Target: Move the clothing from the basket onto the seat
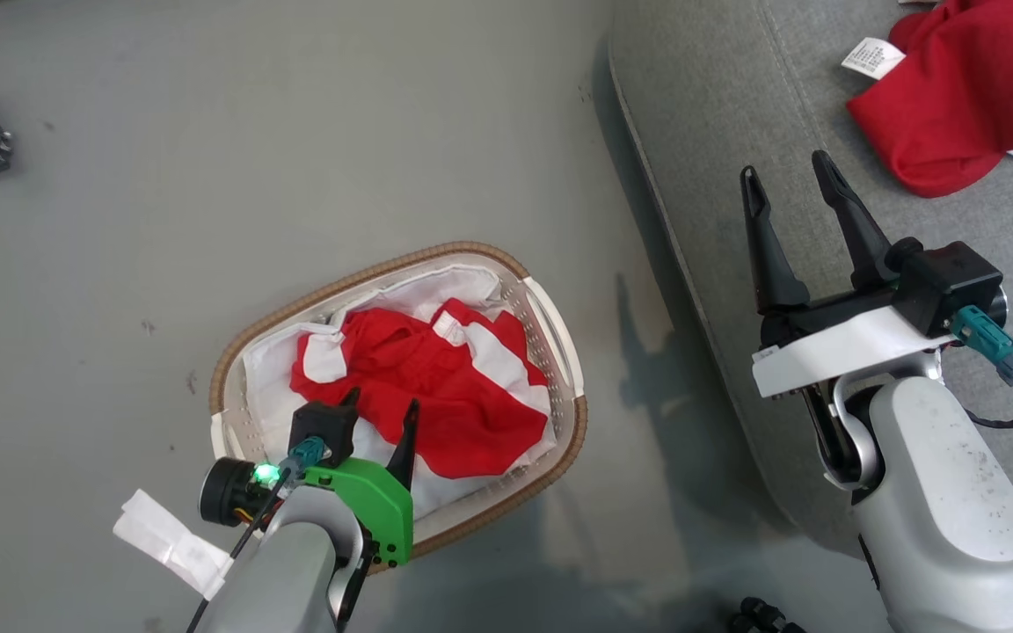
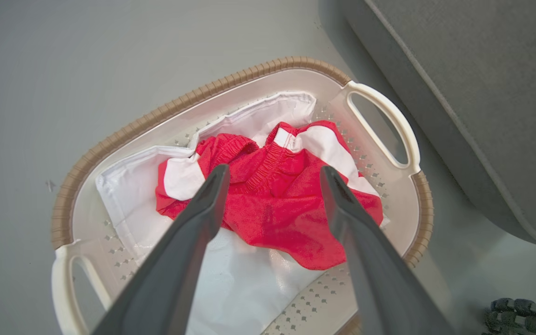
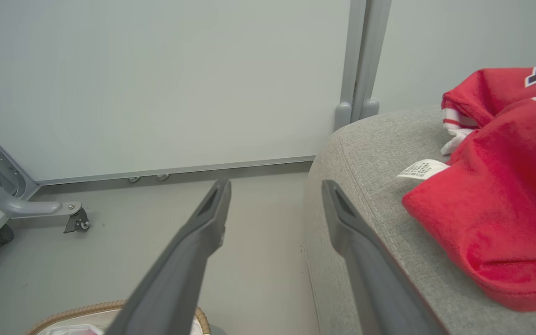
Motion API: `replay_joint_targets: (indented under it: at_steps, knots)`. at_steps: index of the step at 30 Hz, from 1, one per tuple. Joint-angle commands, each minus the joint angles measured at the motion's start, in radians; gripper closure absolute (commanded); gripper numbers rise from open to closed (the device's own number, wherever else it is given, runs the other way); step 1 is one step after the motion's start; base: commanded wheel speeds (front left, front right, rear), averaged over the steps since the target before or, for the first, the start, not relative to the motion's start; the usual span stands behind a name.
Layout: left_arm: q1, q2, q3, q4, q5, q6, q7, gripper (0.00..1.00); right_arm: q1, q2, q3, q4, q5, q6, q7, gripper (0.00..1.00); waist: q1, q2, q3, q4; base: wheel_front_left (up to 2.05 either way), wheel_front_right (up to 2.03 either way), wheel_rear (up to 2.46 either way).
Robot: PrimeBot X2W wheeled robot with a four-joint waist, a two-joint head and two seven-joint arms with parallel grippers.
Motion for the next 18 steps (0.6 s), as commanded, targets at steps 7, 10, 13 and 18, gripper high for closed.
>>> replay_joint_targets:
  at_steps: [7,10,13,18]
  knots:
    - [-0.11,0.007,-0.119,0.16,-0.013,-0.018,0.0,0.0,-0.035,0.007,-0.003,-0.018,0.003,-0.001,-0.002,0.0,0.0,0.0,0.126,-0.057,0.0,0.0,0.0]
    - [-0.137,0.007,-0.158,0.199,-0.019,-0.019,0.0,0.0,-0.042,0.01,-0.004,-0.022,0.002,-0.001,-0.002,0.0,0.0,0.0,0.151,-0.059,0.0,0.0,0.0]
    - [-0.169,0.007,-0.192,0.228,-0.016,-0.022,0.0,0.0,-0.054,0.011,-0.007,-0.028,0.002,-0.001,-0.002,0.0,0.0,0.0,0.181,-0.059,0.0,0.0,0.0]
    - [-0.216,0.007,-0.251,0.259,-0.007,-0.027,0.0,0.0,-0.073,0.014,-0.007,-0.032,0.006,-0.001,-0.002,0.0,0.0,0.0,0.223,-0.062,0.0,0.0,0.0]
